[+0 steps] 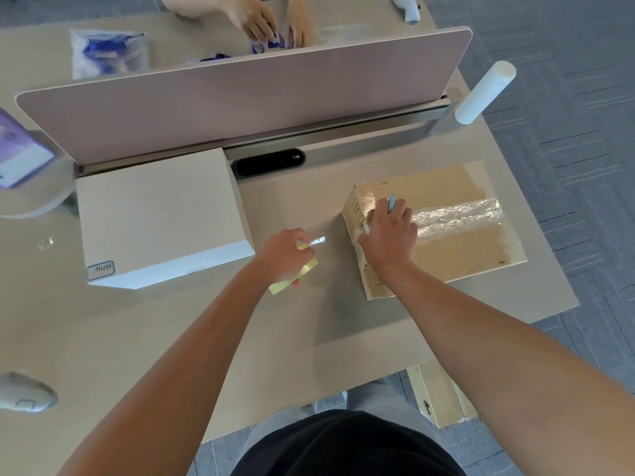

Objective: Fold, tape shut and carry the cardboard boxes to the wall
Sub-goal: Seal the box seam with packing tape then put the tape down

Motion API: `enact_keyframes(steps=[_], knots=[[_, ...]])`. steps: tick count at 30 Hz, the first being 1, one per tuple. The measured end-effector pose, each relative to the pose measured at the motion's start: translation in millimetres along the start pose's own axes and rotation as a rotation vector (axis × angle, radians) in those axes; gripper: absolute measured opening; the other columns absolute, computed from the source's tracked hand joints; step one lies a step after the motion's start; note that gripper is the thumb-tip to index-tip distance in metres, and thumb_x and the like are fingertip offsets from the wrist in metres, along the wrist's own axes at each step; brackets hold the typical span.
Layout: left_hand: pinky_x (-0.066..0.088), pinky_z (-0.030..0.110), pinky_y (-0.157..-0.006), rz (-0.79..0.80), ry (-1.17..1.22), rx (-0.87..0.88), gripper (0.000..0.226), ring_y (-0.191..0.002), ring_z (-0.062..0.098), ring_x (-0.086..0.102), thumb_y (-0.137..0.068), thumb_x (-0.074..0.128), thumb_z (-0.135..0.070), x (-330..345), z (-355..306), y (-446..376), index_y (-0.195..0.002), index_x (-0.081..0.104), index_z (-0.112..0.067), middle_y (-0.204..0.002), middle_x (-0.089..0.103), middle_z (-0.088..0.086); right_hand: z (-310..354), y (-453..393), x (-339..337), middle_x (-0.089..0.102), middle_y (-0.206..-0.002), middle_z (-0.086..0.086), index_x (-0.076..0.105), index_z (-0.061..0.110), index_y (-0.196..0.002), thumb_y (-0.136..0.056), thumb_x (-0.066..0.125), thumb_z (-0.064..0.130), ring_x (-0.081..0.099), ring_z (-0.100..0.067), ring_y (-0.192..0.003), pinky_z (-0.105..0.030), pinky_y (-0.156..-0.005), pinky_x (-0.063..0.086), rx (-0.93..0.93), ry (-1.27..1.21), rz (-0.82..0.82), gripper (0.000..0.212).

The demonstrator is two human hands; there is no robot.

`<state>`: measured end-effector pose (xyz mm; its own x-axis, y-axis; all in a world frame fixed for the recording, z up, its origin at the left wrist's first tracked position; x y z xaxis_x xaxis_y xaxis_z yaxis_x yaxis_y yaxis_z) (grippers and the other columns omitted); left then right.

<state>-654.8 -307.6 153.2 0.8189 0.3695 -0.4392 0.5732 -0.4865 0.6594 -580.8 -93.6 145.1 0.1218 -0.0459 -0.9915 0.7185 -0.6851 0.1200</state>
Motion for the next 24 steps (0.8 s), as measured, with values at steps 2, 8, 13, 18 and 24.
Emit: enact_keyframes(steps=[2, 8, 13, 18, 24], knots=[[0.062, 0.042, -0.070, 0.006, 0.044, -0.002, 0.023, -0.063, 0.035, 0.076, -0.096, 0.054, -0.022, 5.5, 4.1, 4.0, -0.115, 0.065, -0.026, -0.108, 0.067, 0.006, 2.8, 1.4, 0.3, 0.050, -0.123, -0.017, 0.050, 0.010, -0.122, -0.084, 0.074, 0.022, 0.054, -0.034, -0.105, -0.040, -0.071, 0.043, -0.006, 0.020, 0.006, 0.047], [0.056, 0.032, -0.061, 0.022, 0.086, 0.003, 0.024, -0.052, 0.029, 0.071, -0.095, 0.055, -0.020, 14.1, 12.4, 8.4, -0.116, 0.066, -0.026, -0.118, 0.062, 0.003, -3.2, 11.6, -7.6, 0.049, -0.121, -0.018, 0.048, 0.009, -0.122, -0.076, 0.080, 0.030, 0.051, -0.034, -0.102, -0.041, -0.081, 0.045, -0.116, 0.040, -0.006, 0.060], [0.057, 0.035, -0.065, 0.028, 0.099, -0.007, 0.021, -0.056, 0.031, 0.074, -0.094, 0.054, -0.021, 17.2, 15.9, 6.5, -0.111, 0.065, -0.029, -0.112, 0.067, 0.006, -6.5, 23.0, -7.2, 0.051, -0.112, -0.017, 0.051, 0.009, -0.116, -0.081, 0.075, 0.028, 0.052, -0.034, -0.094, -0.041, -0.076, 0.044, -0.033, 0.023, -0.135, 0.046], [0.055, 0.031, -0.060, 0.018, 0.127, -0.012, 0.026, -0.052, 0.028, 0.071, -0.095, 0.055, -0.020, 17.0, 13.7, 7.6, -0.118, 0.065, -0.026, -0.116, 0.065, 0.005, -4.7, 15.6, -0.7, 0.052, -0.116, -0.019, 0.051, 0.009, -0.119, -0.085, 0.077, 0.029, 0.053, -0.035, -0.097, -0.041, -0.081, 0.046, -0.029, 0.028, -0.122, 0.048], [0.049, 0.026, -0.055, -0.029, 0.183, -0.015, 0.026, -0.051, 0.027, 0.070, -0.097, 0.055, -0.019, 16.1, 20.5, 18.9, -0.122, 0.063, -0.024, -0.116, 0.065, 0.007, -1.3, 13.7, -4.0, 0.049, -0.122, -0.017, 0.047, 0.009, -0.127, -0.084, 0.076, 0.036, 0.052, -0.033, -0.101, -0.041, -0.083, 0.044, -0.032, 0.059, -0.061, 0.058]])
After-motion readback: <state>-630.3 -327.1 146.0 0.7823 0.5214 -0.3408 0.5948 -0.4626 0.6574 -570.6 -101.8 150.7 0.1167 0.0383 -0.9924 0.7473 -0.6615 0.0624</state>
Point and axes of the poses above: each hand's wrist, its own y-axis away from the middle knuckle, its own x-axis out of the palm, z = x × y, the point moved 8 cm from there along -y, towards the middle knuckle
